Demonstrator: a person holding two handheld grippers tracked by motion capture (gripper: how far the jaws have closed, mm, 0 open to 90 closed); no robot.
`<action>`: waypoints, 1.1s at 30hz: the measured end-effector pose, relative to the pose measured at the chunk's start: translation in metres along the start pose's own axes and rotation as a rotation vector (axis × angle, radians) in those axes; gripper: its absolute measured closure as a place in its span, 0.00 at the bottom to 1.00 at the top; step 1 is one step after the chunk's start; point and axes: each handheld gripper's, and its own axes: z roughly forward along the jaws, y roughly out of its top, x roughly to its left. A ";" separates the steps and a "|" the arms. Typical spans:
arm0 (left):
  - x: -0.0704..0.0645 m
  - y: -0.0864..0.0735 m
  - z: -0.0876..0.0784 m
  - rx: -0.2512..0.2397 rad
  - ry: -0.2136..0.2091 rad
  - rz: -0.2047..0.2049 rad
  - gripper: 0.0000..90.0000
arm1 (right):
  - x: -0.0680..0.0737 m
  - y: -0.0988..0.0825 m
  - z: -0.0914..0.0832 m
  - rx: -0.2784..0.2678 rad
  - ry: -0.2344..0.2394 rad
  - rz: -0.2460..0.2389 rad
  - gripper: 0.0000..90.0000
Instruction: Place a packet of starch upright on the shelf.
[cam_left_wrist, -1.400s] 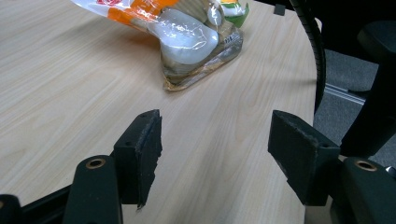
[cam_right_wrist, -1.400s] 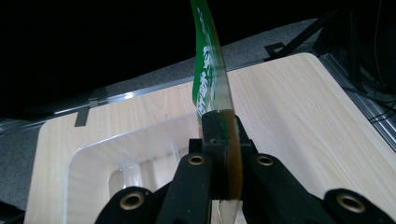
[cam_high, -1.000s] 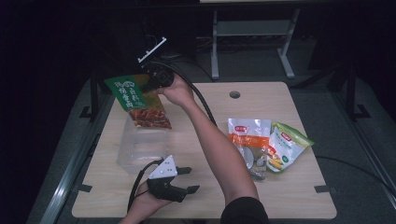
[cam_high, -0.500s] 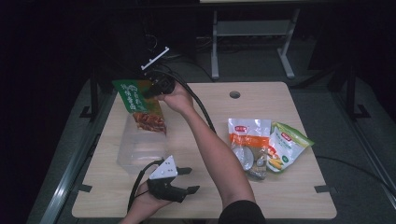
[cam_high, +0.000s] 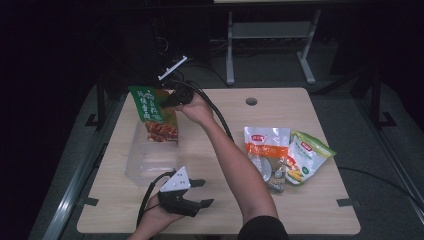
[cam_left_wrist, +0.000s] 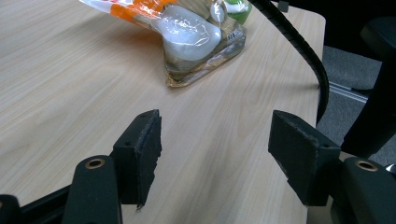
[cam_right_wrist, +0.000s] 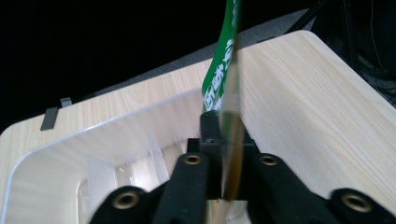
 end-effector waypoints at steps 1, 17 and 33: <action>0.000 0.000 0.000 0.000 0.001 -0.001 0.38 | 0.000 0.000 -0.001 0.011 -0.013 0.007 0.81; 0.001 -0.001 -0.001 0.007 0.015 0.001 0.36 | -0.007 -0.009 -0.037 0.025 -0.052 0.078 0.54; 0.003 -0.004 0.002 0.025 0.027 -0.011 0.34 | -0.008 -0.032 -0.076 0.018 -0.050 0.085 0.47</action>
